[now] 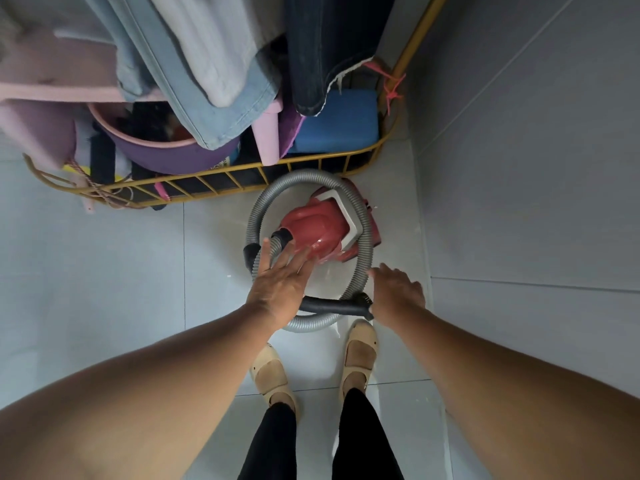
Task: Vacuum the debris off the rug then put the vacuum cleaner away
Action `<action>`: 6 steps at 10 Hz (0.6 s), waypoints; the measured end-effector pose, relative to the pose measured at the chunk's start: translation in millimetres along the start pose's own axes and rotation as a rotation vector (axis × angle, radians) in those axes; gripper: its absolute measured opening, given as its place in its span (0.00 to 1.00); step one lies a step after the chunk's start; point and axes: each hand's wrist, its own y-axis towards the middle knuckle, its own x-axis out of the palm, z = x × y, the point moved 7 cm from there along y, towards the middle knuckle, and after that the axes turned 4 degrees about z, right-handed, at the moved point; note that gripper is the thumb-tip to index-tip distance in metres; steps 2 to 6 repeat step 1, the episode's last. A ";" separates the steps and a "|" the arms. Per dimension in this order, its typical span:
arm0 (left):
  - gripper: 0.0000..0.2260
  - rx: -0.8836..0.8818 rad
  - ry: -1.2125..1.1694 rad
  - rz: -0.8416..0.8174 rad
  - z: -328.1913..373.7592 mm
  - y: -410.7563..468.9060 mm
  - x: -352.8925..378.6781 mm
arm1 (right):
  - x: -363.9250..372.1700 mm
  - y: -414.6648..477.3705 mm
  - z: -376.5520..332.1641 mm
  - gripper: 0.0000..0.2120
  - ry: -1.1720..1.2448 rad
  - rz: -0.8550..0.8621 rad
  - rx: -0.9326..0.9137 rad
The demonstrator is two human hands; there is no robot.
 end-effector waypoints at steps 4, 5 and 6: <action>0.33 -0.028 -0.026 0.028 -1.1 -11.3 -25.6 | -24.0 -15.3 1.4 0.37 -0.083 -0.003 -0.032; 0.33 -0.028 -0.026 0.028 -1.1 -11.3 -25.6 | -24.0 -15.3 1.4 0.37 -0.083 -0.003 -0.032; 0.33 -0.028 -0.026 0.028 -1.1 -11.3 -25.6 | -24.0 -15.3 1.4 0.37 -0.083 -0.003 -0.032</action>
